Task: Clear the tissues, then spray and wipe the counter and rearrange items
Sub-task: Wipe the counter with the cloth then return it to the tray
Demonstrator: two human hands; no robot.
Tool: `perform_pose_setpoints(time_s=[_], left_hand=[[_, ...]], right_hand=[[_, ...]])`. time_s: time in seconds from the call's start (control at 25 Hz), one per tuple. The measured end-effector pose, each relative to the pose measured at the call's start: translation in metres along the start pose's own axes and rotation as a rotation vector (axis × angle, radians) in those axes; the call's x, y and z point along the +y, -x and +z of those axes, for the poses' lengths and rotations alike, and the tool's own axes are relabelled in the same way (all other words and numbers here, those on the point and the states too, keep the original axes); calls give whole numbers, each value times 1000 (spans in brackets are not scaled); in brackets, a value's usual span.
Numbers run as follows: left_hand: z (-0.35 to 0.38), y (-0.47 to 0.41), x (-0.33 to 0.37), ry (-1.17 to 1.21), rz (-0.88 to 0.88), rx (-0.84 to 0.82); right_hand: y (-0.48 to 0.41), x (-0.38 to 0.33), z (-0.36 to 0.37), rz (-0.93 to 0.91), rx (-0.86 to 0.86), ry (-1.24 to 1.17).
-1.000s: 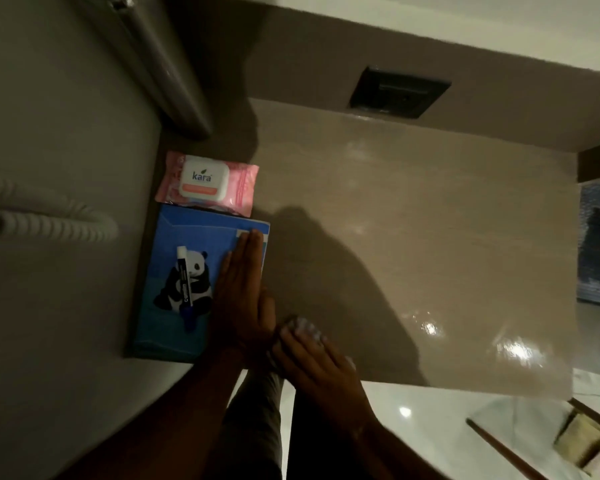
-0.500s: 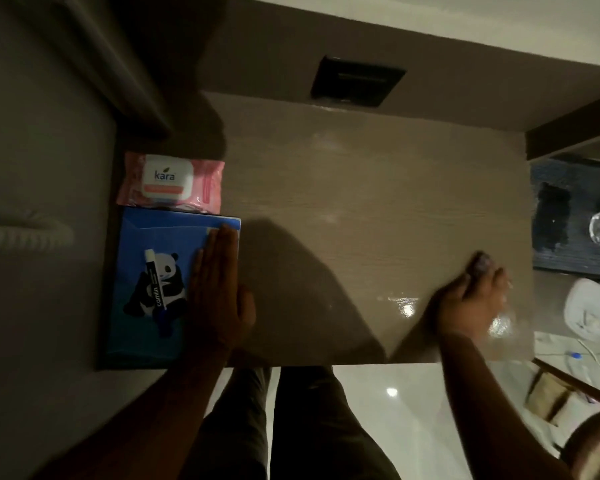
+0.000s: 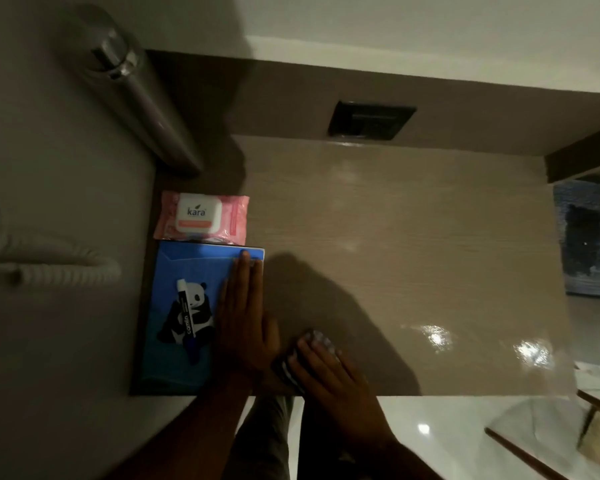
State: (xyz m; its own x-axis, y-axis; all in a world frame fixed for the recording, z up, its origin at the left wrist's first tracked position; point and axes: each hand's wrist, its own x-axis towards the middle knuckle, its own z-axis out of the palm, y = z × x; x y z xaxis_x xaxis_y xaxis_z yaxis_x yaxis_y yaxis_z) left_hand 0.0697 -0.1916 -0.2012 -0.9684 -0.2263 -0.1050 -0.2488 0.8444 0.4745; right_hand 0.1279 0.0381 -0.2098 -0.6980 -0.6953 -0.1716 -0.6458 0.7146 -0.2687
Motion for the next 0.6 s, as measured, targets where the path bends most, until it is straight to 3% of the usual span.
perform_pose_setpoints(time_s=[0.12,0.28,0.44,0.6], left_hand=[[-2,0,-1,22,-16,2],[2,1,-4,11,4,16],[9,1,-9,-54,-23,11],[20,4,-24,-130,18,26]], right_hand=[[-17,12,-9,103,-38,-81],[-132,21,-40,183,10,-240],[-257,55,-71,217,75,-230],[-287,113,-90,239,189,-171]])
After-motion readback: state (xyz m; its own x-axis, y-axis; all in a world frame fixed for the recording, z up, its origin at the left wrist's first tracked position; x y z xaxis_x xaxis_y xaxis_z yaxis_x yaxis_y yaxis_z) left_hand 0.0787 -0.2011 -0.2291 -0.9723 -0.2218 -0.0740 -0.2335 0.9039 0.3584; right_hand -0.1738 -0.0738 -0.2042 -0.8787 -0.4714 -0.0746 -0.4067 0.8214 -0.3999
